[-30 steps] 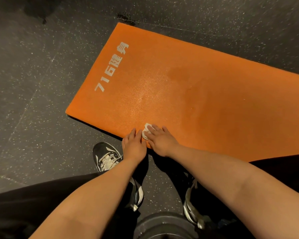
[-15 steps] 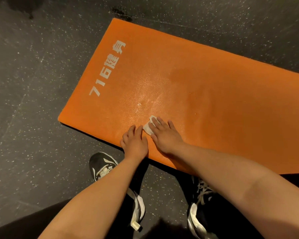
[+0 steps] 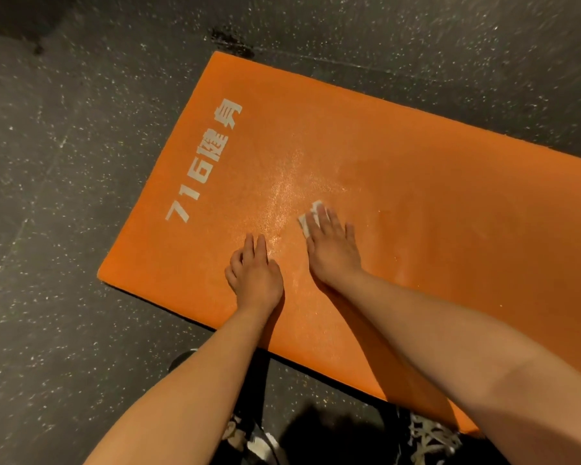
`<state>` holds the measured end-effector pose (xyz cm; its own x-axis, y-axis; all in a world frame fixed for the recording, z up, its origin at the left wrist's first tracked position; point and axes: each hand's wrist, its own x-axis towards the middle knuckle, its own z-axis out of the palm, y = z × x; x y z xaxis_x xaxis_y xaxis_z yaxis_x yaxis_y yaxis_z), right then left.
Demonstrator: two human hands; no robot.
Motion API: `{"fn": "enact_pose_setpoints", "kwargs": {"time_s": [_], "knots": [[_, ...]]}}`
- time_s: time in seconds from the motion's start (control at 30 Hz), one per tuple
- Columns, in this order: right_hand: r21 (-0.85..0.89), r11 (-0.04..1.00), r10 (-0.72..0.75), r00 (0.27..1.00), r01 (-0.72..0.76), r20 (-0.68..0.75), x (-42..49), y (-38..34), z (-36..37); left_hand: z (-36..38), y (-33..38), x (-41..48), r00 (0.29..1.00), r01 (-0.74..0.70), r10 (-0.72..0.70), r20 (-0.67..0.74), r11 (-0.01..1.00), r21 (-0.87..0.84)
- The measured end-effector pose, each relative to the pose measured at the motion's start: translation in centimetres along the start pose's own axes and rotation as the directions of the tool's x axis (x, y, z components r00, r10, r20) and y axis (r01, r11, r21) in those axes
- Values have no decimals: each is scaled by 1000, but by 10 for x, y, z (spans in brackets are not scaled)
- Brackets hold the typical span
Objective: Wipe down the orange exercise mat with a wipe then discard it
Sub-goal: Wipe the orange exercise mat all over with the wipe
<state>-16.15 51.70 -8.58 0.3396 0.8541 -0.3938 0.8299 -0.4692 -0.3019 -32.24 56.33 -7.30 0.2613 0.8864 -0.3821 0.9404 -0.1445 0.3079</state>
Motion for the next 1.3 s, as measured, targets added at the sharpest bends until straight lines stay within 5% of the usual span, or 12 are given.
{"fn": "enact_pose_setpoints", "kwargs": {"time_s": [0.07, 0.2, 0.27, 0.37, 0.5, 0.7, 0.83, 0.93, 1.0, 1.17, 1.3], "knots": [[28, 1000, -1, 1000, 1, 5, 5, -11, 2, 1, -2, 4, 1000, -2, 2, -31, 1000, 1], [-3, 916, -396, 909, 400, 132, -2, -33, 15, 6, -2, 3, 997, 16, -22, -80, 998, -65], [-46, 886, -452, 881, 462, 140, 2, -25, 13, 5, 2, 5, 996, 2, -8, -86, 998, -66], [-72, 959, -271, 960, 275, 63, 12, 0, -2, 3, 17, 12, 983, -182, 182, -9, 983, 8], [23, 997, 77, 997, -76, -18, 13, 21, -15, 6, 36, 13, 980, -149, 144, 139, 989, 23], [-68, 967, -240, 966, 247, 97, -1, 16, -10, 11, 46, 14, 978, -186, 178, 106, 980, 69], [-7, 1000, 30, 1000, -30, -10, 17, 55, -28, 9, 66, 23, 949, -302, 291, 124, 951, 73], [95, 952, 299, 951, -291, -84, 32, 76, -39, 6, 85, 37, 939, -328, 318, 131, 943, 62], [141, 954, 278, 958, -266, -75, 40, 70, -40, 5, 95, 50, 933, -353, 344, 106, 933, 77], [42, 994, -103, 993, 105, -61, 54, 60, -34, 7, 124, 86, 929, -360, 358, 94, 933, 3], [97, 972, 227, 956, -212, -185, 73, 97, -47, 12, 130, 99, 936, -345, 333, 115, 933, 101]]}}
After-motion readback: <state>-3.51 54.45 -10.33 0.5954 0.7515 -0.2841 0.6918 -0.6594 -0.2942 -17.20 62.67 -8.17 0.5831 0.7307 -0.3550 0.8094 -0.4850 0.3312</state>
